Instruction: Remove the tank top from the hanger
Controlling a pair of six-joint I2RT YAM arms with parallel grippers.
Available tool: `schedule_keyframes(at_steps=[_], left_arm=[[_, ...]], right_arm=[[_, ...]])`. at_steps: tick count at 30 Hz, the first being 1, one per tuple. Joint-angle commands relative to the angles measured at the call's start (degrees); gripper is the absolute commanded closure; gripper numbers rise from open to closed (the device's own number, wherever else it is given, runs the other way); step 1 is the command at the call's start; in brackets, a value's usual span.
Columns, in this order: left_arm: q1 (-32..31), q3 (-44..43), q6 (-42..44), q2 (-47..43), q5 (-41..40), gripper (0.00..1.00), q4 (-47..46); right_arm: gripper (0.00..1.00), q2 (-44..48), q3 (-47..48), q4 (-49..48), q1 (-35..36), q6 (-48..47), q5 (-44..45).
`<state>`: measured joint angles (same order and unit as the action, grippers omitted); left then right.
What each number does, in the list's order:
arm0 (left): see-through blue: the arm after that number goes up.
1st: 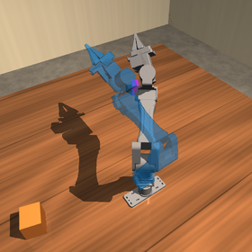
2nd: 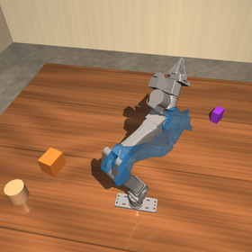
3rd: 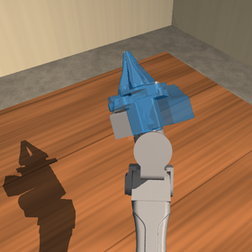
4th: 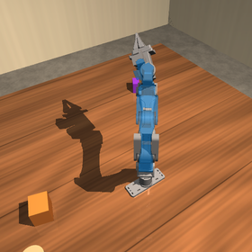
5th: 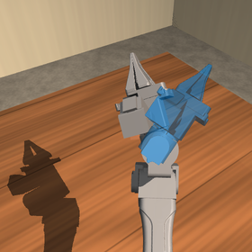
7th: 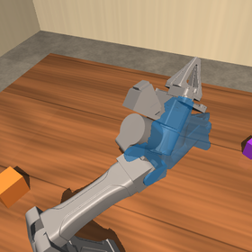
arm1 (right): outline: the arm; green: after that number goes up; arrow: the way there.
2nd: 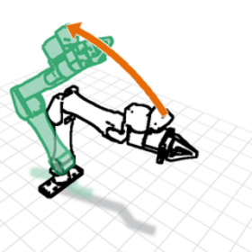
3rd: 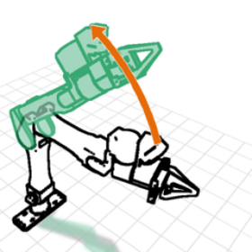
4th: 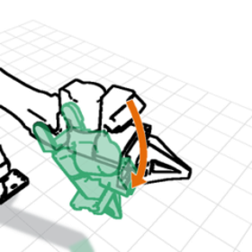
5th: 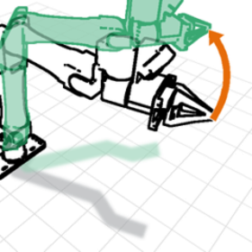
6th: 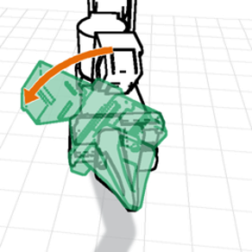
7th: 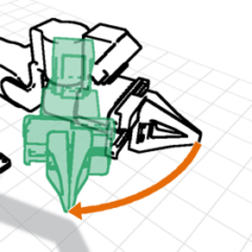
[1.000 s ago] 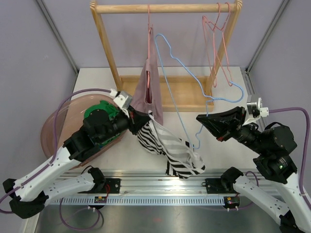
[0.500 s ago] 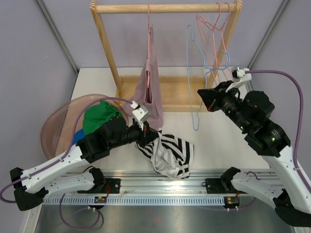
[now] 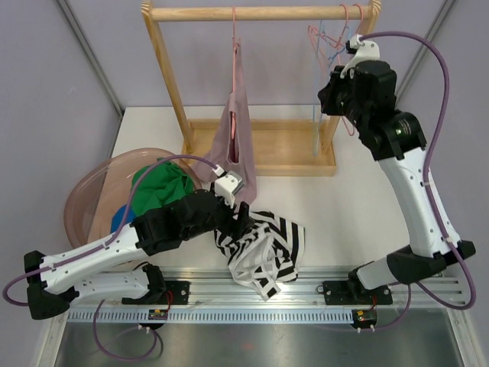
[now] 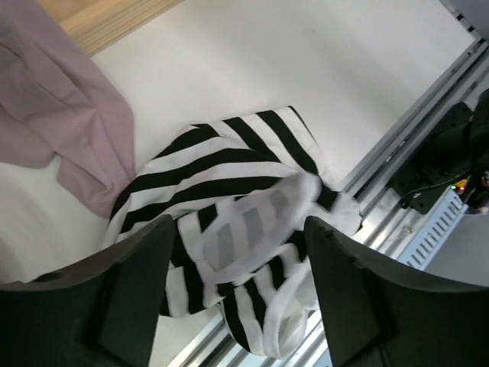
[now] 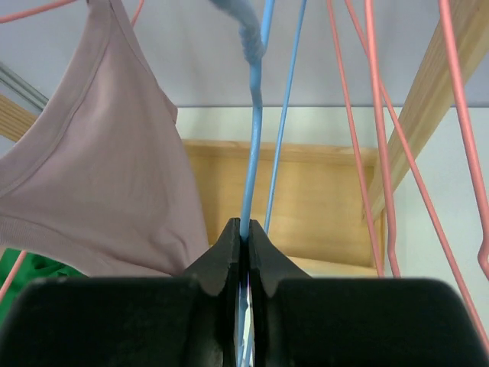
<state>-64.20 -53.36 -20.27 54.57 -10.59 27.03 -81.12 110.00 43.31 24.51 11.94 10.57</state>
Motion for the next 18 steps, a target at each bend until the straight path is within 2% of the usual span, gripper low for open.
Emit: schedule_keyframes(at_steps=[1, 4, 8, 12, 15, 18], left_arm=[[-0.48, -2.80, -1.70, -1.39, -4.78, 0.23, 0.83], [-0.48, -3.85, -3.01, -2.27, -7.76, 0.01, 4.43], [-0.66, -5.96, -4.33, -3.50, -10.24, 0.01, 11.10], [-0.66, -5.17, -4.60, -5.69, -11.21, 0.01, 13.57], [-0.57, -3.94, -5.21, -7.27, -11.91, 0.01, 14.28], [-0.57, -2.98, -5.39, -7.89, -12.17, 0.01, 14.28]], right_arm=[[1.00, -5.08, 11.77, 4.22, -0.78, -2.88, -2.40], [1.00, -10.89, 19.96, 7.21, -1.92, -3.85, -3.09], [1.00, -18.87, 29.73, 10.83, -3.68, -4.91, -4.50], [1.00, -25.04, 40.18, 12.76, -4.91, -5.88, -5.91], [1.00, -29.00, 43.97, 12.68, -6.05, -6.50, -8.19], [1.00, -30.50, 43.29, 12.06, -6.58, -5.88, -9.16]])
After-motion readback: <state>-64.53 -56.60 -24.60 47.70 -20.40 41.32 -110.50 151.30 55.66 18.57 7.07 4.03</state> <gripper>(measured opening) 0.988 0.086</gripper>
